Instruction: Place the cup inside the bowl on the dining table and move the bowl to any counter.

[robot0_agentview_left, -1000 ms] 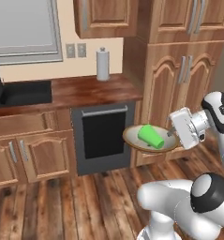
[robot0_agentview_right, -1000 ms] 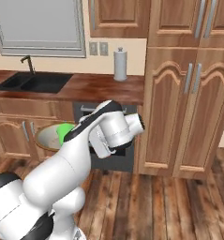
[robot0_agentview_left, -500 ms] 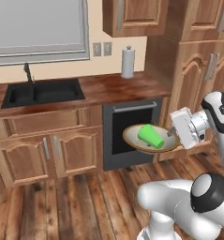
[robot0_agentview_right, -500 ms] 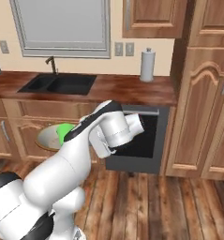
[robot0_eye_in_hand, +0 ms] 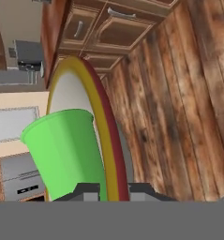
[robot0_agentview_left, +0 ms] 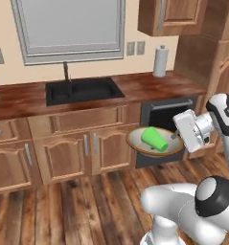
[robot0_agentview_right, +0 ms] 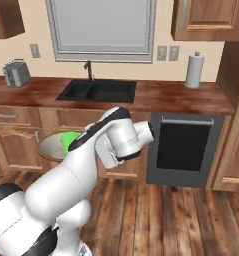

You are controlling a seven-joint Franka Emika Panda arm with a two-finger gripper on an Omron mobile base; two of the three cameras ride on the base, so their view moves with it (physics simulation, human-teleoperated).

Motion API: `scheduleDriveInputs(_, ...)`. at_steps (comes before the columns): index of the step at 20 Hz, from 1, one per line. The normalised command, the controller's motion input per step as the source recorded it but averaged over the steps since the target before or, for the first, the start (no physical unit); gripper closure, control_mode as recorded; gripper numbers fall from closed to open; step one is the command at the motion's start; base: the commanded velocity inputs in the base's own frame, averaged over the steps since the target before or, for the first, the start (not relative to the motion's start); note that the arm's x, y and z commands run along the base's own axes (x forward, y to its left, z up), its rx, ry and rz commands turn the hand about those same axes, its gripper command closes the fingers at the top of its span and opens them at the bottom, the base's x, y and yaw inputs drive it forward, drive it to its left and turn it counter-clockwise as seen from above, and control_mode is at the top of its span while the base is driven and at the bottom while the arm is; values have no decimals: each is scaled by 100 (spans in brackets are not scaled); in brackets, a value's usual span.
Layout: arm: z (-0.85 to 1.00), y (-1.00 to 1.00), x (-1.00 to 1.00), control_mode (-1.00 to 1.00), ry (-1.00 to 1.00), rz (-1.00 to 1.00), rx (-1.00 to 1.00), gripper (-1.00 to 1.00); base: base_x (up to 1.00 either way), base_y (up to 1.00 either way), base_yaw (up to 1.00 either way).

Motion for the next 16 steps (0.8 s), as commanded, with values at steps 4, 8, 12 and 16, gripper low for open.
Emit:
scheduleDriveInputs(4,0,0,0,100,0,0,0,100,2,94,0)
scheduleDriveInputs(8,0,0,0,100,0,0,0,100,4,91,0)
scheduleDriveInputs(12,0,0,0,100,0,0,0,100,6,92,0)
scheduleDriveInputs(16,0,0,0,100,0,0,0,100,3,98,0)
